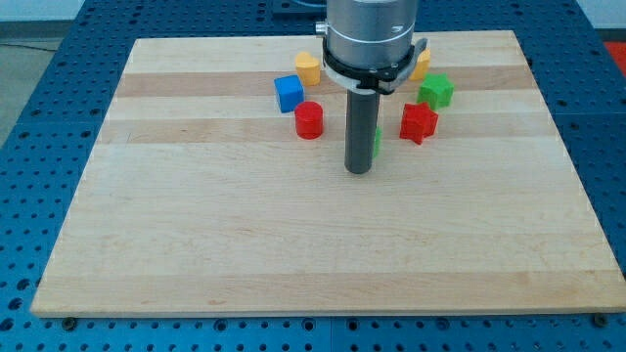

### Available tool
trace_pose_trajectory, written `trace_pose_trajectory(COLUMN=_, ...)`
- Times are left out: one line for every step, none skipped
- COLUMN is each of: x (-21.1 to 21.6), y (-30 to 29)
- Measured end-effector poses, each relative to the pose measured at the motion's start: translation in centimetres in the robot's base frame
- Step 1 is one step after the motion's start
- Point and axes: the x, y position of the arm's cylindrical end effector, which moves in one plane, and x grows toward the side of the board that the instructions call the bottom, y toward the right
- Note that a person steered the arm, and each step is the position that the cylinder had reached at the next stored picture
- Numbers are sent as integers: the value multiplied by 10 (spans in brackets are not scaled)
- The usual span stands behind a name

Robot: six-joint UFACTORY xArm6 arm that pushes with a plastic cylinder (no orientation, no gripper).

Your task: Push the green circle towards the center of the board

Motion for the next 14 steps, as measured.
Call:
trace_pose_trajectory(x=0, y=2)
trace_pose_trajectory(x=0, y=-2)
trace_pose_trajectory(x=9, y=-15)
trace_pose_trajectory(x=10, y=8)
trace_pose_trajectory(x=9, y=31)
trace_pose_trajectory(x=6, y=22)
trace_pose_trajectory(x=3, y=5)
trace_pose_trajectory(x=2, y=2)
trace_pose_trajectory(x=1, y=2)
trace_pose_trajectory(x=-5, y=2)
trace_pose_trajectory(x=-5, y=2)
trace_pose_trajectory(x=6, y=17)
trace_pose_trajectory(x=11, y=74)
trace_pose_trajectory(x=7, y=122)
